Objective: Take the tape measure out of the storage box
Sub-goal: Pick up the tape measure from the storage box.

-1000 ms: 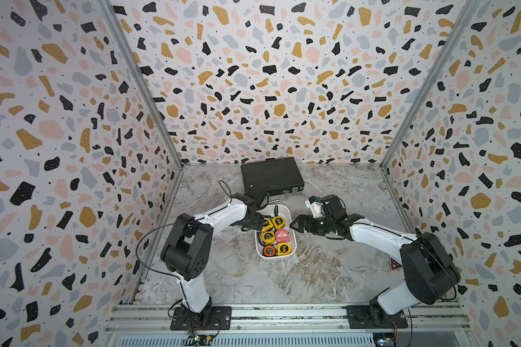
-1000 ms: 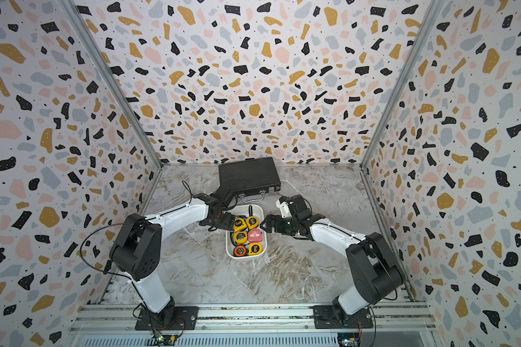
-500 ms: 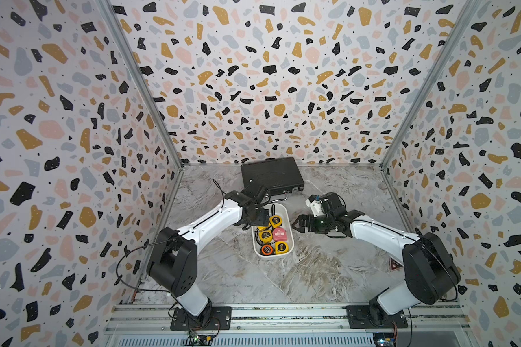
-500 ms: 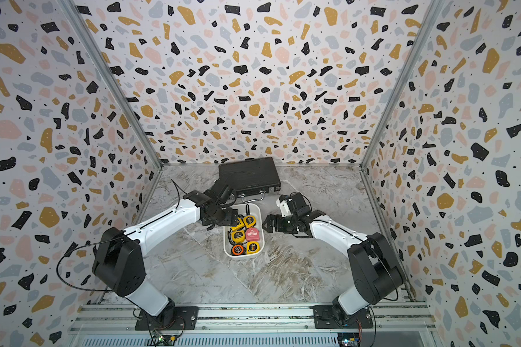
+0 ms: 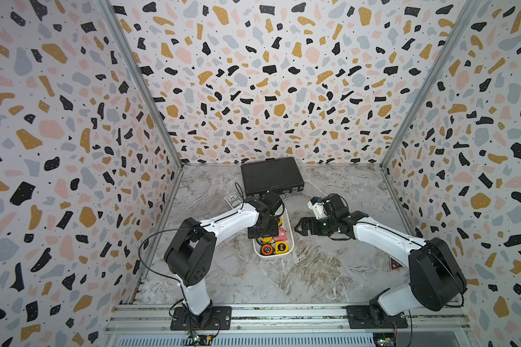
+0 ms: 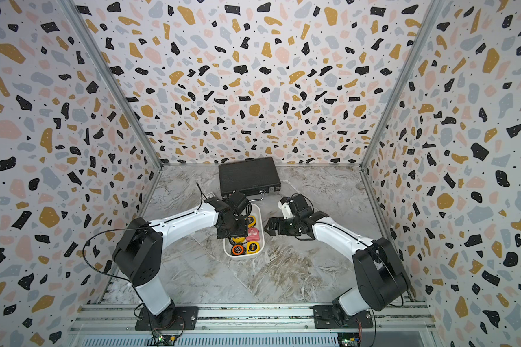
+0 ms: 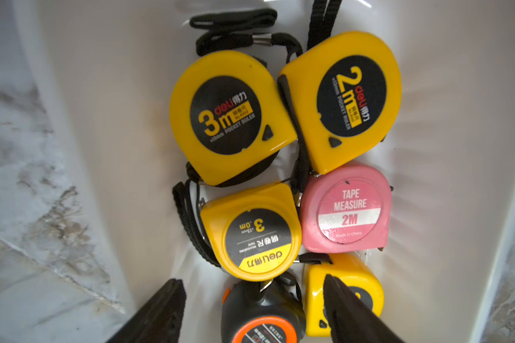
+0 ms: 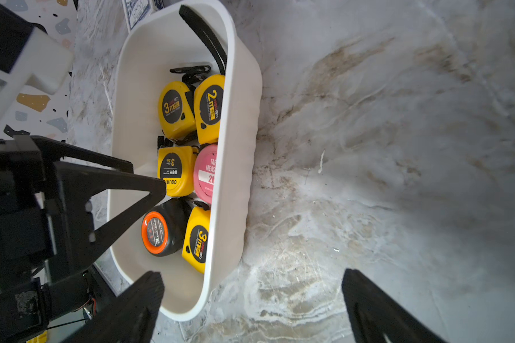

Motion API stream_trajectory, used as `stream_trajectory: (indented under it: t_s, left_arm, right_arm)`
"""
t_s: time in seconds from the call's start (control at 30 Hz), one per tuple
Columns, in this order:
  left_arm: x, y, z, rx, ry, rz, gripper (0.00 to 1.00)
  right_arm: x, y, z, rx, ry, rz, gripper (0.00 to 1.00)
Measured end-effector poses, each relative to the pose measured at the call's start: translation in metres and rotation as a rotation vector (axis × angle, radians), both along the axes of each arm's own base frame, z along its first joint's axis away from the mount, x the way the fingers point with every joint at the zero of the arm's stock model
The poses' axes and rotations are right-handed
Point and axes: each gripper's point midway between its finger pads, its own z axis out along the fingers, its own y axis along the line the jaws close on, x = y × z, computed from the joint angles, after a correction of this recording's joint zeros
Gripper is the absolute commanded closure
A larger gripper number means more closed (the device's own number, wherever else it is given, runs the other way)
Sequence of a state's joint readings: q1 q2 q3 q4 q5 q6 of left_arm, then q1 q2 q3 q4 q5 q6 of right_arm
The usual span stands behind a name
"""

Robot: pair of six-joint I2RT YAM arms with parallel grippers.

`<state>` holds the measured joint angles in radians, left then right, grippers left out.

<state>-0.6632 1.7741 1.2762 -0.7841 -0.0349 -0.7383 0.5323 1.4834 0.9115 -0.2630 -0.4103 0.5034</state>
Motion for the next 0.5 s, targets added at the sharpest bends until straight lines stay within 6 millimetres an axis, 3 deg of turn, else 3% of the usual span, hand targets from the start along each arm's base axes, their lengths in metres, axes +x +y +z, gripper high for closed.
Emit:
stream_trajectory:
  t_s: [0.5]
  left_arm:
    - [0.005,0.002,-0.019,0.040,0.022,0.065,0.26]
  right_arm:
    - [-0.003,-0.001,-0.003,-0.009,0.003,0.012,0.01]
